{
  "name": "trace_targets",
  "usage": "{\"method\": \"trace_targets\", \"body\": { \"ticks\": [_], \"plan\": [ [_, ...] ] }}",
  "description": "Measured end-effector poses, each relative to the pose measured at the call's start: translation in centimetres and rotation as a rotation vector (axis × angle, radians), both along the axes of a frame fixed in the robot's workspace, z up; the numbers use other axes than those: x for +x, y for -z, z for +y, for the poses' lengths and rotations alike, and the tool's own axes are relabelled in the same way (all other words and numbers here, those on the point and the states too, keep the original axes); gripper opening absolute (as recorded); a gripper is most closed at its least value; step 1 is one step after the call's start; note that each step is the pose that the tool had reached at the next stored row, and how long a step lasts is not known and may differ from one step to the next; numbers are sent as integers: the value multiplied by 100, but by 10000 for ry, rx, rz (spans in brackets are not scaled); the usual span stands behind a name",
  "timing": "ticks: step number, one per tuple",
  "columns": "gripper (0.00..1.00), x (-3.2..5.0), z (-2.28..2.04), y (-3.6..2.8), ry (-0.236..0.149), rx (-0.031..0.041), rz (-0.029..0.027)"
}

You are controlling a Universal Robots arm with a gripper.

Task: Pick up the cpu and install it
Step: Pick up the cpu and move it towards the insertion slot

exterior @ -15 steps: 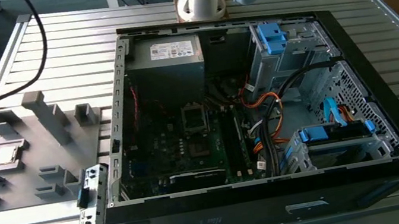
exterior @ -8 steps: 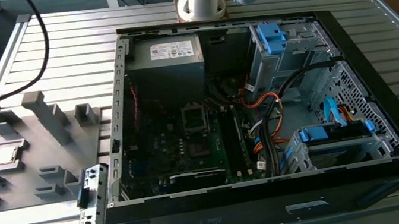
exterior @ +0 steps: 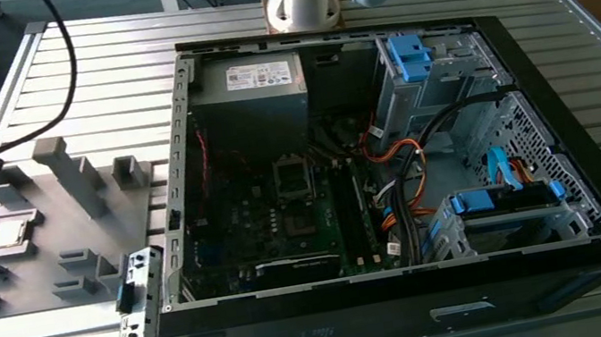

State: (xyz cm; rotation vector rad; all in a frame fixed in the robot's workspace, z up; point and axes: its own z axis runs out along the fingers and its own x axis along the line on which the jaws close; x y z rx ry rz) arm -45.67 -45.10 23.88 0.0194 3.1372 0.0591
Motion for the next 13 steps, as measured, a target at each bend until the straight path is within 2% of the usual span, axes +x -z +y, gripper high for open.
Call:
{"method": "trace_targets", "body": {
  "ticks": [13],
  "plan": [
    [11, 46, 0, 4, 0, 1, 0]
  ]
}}
